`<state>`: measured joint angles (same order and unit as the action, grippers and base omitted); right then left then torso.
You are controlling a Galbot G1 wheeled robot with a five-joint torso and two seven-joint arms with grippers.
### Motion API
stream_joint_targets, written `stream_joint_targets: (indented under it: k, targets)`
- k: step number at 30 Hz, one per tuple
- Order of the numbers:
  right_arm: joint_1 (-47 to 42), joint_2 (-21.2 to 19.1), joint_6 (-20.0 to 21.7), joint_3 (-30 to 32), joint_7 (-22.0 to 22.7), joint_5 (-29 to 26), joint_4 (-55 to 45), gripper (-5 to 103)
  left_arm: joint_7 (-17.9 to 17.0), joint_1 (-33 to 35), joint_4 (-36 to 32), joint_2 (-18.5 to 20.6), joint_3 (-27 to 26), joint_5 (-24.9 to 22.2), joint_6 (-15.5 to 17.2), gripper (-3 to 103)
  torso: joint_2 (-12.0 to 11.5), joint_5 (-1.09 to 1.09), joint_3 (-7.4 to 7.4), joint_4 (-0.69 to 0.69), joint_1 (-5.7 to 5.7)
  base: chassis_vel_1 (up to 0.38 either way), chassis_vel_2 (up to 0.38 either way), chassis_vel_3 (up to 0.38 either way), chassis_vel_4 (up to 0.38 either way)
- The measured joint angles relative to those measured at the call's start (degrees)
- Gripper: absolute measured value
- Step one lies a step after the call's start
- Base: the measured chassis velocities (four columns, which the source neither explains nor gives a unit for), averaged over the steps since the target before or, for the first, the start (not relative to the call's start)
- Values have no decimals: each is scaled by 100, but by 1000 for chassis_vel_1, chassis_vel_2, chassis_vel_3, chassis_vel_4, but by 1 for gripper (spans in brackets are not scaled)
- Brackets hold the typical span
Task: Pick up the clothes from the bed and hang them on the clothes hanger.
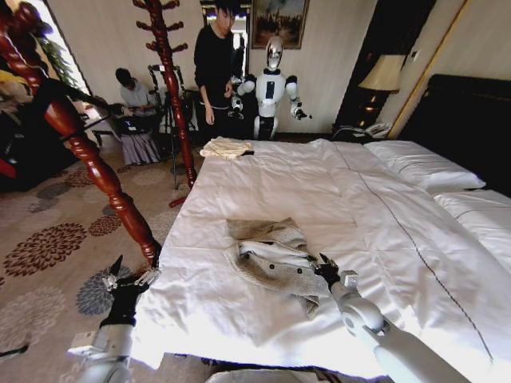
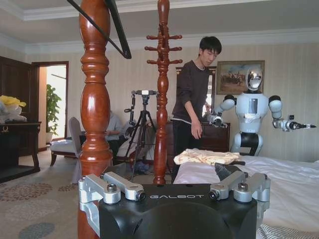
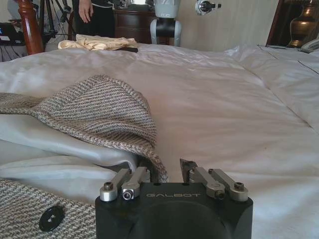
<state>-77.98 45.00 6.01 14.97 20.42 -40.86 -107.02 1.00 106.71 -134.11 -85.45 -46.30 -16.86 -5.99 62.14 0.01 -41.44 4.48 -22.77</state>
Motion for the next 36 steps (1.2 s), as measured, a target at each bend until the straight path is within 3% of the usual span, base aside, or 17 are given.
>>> stream_joint_targets:
  k: [3, 6, 8, 9, 14, 16, 20, 23, 28, 36]
  targets:
    - [-17, 1, 3, 26, 6, 7, -1, 27, 0, 12, -14, -9, 6, 21, -1, 100, 0, 0, 0, 0, 0, 0, 0, 0, 0]
    - [-55, 2, -10, 78, 7, 75, -3, 11, 0, 42, -65, -18, 4, 40, -6, 100, 0, 0, 0, -1, 0, 0, 0, 0, 0]
    - [-63, 2, -24, 86, 1, 85, -6, 11, -1, 47, -72, -20, 2, 41, -6, 100, 0, 0, 0, 0, 0, 0, 0, 0, 0]
    - [-81, 1, -147, 117, -95, 97, -16, 2, -1, 61, -93, -28, -2, 45, -11, 100, 0, 0, 0, 0, 0, 0, 0, 0, 0]
    - [-171, -57, -844, 364, -817, -102, -230, 1, -3, 79, -117, -44, -5, 61, -19, 100, 0, 0, 0, 0, 0, 0, 0, 0, 0]
    - [-177, -73, -927, 418, -913, -179, -289, 1, -5, 79, -122, -45, -5, 62, -19, 100, 0, 0, 0, 0, 0, 0, 0, 0, 0]
    - [-154, -273, -1432, 1008, -1627, -824, -831, 1, -9, 69, -145, -55, 1, 62, -19, 100, 0, 1, 0, 0, 0, 0, 0, 0, 0]
    - [-107, -455, -1524, 1319, -1776, -1212, -1171, 1, -9, 58, -145, -63, 11, 63, -19, 100, 0, -2, 0, 0, 0, 0, 0, 0, 0]
    - [265, -733, -1577, 1690, -1769, -1885, -1688, 1, -10, 17, -125, -70, 35, 69, -25, 100, 0, -1, 0, 0, 0, 0, 0, 0, 0]
    - [1790, -848, -1451, 1793, -1062, -2694, -1932, 1, -9, -69, -47, -73, 68, 69, -34, 100, 0, 0, -1, -2, 0, 0, 0, 0, 0]
